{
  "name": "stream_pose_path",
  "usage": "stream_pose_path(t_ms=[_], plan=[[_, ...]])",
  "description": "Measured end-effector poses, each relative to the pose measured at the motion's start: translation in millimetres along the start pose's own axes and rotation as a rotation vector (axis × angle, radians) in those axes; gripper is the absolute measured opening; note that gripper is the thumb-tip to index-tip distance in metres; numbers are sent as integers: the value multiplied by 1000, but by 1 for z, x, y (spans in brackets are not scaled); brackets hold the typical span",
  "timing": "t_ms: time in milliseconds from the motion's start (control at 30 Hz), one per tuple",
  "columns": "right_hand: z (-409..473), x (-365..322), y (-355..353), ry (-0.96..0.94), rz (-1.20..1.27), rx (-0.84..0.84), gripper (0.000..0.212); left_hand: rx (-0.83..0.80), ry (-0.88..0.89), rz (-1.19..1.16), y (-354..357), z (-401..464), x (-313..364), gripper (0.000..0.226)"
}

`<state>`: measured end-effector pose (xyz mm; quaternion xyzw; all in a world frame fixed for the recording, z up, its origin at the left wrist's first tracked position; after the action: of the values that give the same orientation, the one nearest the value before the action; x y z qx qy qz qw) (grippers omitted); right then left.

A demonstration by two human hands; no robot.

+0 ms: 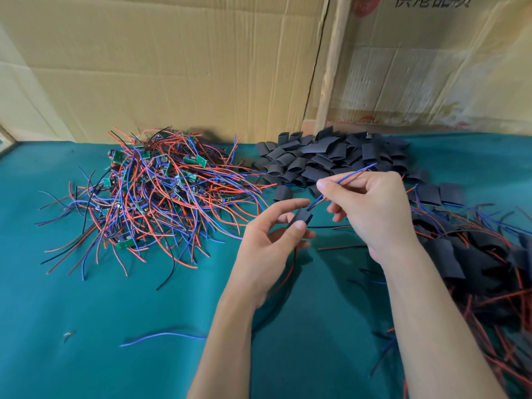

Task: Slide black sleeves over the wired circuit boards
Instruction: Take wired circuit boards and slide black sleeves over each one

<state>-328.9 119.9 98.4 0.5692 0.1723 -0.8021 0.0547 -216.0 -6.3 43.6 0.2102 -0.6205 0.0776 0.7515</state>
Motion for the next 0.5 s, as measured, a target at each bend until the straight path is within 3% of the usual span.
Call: stream_pose_path(t_ms=[500], plan=[[-2, -6, -9, -55, -117, 154, 21, 12, -3, 226, -1, 0, -2, 44]])
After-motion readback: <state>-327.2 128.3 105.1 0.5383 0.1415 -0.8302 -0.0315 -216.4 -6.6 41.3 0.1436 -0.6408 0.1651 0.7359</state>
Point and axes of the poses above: each hand's wrist, its own z-axis towards the middle knuckle, its own y-axis out of the palm, x = y × z, the point moved 9 cm from there along z, towards the middle knuckle, and after that the axes turned 3 degrees about -z, right-handed, at the moved point
